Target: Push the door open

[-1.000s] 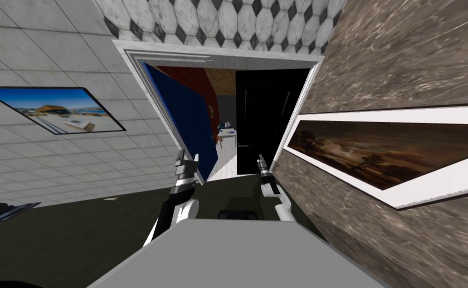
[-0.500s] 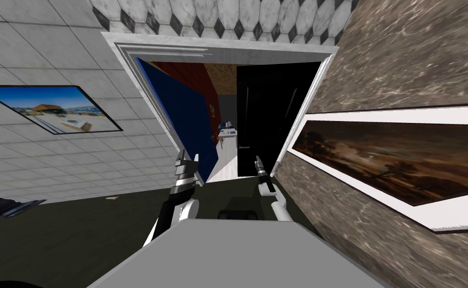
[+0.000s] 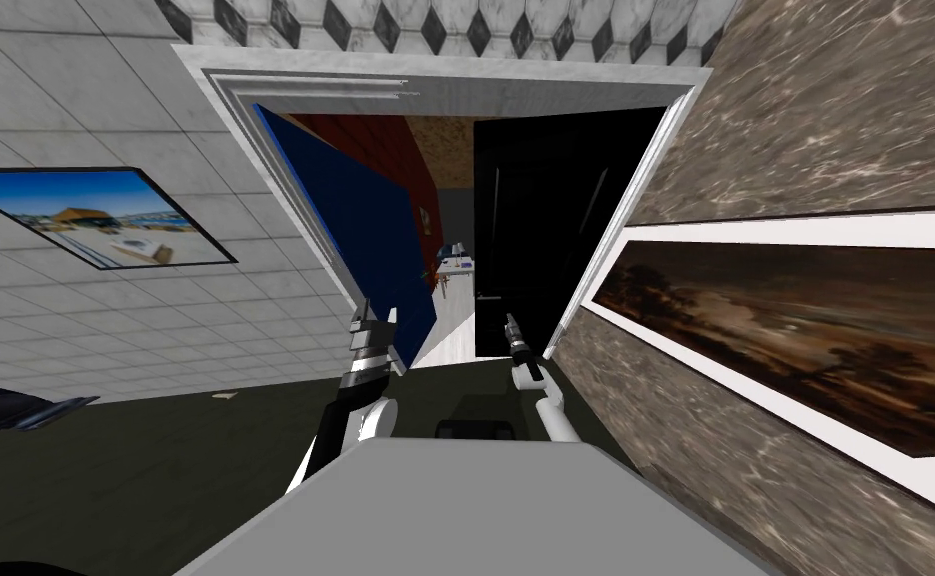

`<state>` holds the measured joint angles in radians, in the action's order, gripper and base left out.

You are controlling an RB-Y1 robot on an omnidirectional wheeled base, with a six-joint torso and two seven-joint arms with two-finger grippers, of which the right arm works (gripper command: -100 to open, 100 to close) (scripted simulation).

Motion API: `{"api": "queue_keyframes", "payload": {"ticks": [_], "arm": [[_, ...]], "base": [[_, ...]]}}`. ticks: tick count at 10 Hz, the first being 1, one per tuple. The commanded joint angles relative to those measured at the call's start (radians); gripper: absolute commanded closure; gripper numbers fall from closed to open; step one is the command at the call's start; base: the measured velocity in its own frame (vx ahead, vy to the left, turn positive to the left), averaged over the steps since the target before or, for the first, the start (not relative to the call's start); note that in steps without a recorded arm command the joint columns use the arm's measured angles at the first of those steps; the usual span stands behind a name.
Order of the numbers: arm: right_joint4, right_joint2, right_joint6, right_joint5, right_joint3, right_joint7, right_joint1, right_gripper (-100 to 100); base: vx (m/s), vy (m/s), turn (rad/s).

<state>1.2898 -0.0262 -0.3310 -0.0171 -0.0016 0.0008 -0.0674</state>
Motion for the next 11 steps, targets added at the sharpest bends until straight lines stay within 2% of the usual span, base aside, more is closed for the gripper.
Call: {"api": "queue_keyframes", "payload": {"ticks": [1, 8, 9, 10, 11], "arm": [[-0.029, 0.010, 0.004, -0.003, 0.001, 0.001, -0.014, -100], [-0.146, 0.060, 0.039, -0.013, 0.009, -0.001, -0.076, -100], [-0.135, 0.056, 0.036, -0.013, 0.009, 0.000, -0.069, -100], [-0.142, 0.029, 0.036, -0.012, 0.005, 0.001, -0.074, -100], [-0.144, 0.020, 0.035, -0.012, 0.003, 0.001, -0.075, -100]], "base": [[0.065, -0.024, 0.022], [0.096, -0.037, 0.036], [0.039, -0.020, 0.009], [0.132, 0.013, 0.020], [0.211, 0.015, 0.021]]}}
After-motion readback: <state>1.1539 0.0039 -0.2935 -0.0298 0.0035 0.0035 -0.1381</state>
